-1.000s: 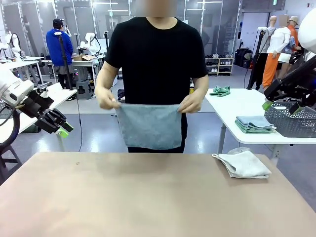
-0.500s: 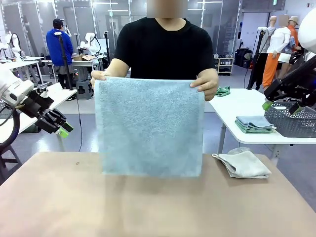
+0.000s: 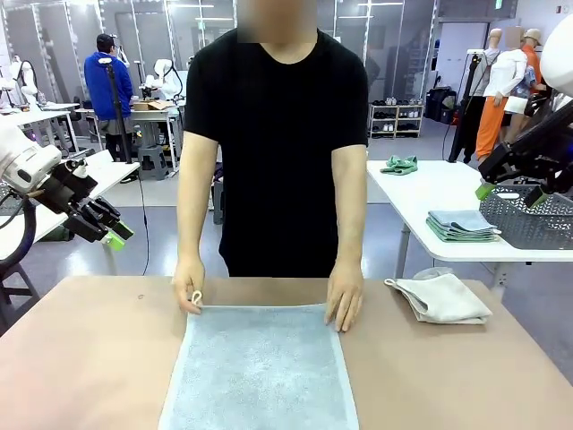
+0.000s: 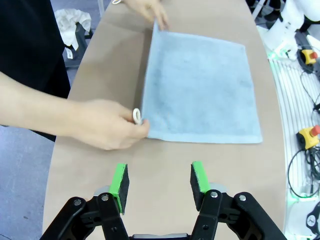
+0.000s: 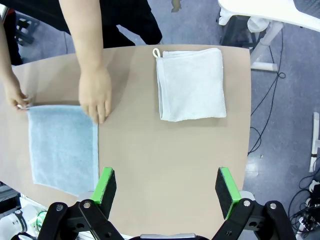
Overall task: Fold the towels and place them in the basket.
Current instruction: When a person lays out a Towel with hook on the table, fold it in half twice.
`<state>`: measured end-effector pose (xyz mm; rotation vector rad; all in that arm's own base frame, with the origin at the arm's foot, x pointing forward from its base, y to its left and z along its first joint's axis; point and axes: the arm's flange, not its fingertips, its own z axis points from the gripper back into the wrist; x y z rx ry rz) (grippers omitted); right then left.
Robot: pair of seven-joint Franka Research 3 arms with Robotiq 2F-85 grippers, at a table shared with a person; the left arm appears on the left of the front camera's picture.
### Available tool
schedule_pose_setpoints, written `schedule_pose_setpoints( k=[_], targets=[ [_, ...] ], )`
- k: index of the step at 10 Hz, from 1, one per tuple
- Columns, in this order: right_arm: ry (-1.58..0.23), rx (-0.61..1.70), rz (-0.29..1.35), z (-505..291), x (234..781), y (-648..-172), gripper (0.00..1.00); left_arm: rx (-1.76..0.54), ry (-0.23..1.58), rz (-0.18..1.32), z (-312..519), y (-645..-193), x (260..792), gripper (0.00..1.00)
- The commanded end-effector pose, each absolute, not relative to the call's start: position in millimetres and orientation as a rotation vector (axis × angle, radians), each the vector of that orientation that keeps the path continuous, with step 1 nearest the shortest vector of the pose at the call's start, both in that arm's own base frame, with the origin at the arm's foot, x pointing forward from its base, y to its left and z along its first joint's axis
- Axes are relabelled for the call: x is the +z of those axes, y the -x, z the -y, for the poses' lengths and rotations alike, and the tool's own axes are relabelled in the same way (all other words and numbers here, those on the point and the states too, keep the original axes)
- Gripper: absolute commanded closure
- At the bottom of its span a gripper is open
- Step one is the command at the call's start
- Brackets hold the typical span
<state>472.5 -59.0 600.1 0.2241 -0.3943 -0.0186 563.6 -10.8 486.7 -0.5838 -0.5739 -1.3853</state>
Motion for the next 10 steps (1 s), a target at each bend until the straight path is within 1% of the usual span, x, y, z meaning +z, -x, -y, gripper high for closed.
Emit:
schedule_pose_setpoints(
  k=[1, 10],
  targets=[
    [-0.218, -0.026, 0.391, 57.9, 600.4, -474.9, 0.0, -1.387, 0.577, 0.575, 10.5, -562.9, 488.1, 0.36],
    [-0.218, -0.026, 0.391, 57.9, 600.4, -474.9, 0.0, -1.387, 0.577, 0.575, 10.5, -562.9, 488.1, 0.36]
  ],
)
